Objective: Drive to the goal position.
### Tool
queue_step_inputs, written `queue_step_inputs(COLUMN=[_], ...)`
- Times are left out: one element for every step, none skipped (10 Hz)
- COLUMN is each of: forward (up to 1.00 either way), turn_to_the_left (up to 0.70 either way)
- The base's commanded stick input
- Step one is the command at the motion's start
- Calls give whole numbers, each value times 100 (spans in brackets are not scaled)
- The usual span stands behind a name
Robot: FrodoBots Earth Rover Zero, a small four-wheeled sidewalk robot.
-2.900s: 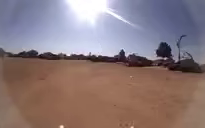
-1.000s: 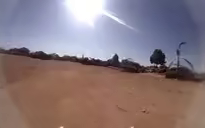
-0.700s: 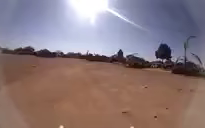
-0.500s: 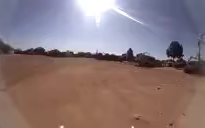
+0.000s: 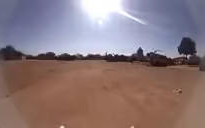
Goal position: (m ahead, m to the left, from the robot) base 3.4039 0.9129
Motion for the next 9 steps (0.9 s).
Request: queue_step_inputs(forward=[70,70,70,70,70,70,70,70,70], turn_to_the_left=[17,0,0,-3,-16,-30,-35,-35,0])
